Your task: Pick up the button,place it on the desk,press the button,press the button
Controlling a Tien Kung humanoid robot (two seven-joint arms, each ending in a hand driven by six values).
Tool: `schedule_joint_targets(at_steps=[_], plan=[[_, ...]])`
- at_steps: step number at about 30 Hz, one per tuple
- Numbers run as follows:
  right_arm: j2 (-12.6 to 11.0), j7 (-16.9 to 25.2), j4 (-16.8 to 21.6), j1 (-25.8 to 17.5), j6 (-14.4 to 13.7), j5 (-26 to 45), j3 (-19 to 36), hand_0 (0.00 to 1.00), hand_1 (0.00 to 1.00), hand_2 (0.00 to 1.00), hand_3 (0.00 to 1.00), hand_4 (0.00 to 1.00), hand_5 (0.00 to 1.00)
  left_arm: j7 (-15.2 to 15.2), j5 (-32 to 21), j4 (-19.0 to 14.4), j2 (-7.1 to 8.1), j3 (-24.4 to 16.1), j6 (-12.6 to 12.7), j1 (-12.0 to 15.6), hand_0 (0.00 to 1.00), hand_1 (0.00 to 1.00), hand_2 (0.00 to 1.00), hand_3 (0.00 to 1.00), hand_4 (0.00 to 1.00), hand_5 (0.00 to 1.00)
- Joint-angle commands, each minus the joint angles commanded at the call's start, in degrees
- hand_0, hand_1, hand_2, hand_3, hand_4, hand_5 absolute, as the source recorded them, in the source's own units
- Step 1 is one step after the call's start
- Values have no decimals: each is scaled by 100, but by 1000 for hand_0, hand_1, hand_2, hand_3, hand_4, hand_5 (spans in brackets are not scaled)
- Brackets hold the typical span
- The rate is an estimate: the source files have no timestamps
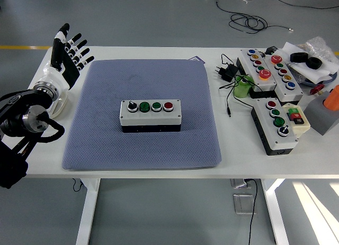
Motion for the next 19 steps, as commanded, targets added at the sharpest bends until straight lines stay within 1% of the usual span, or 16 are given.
schedule_joint_targets(at_steps=[8,19], plan=[[-3,7,0,9,1,2,3,787,797,817,751,412,479,-24,23,-2,4,-7,3,-5,885,959,998,998,727,998],[7,-8,0,-15,-7,0,-2,787,797,817,751,412,479,-64,-15,-20,1,34,-65,7,880,950,998,998,738,998]])
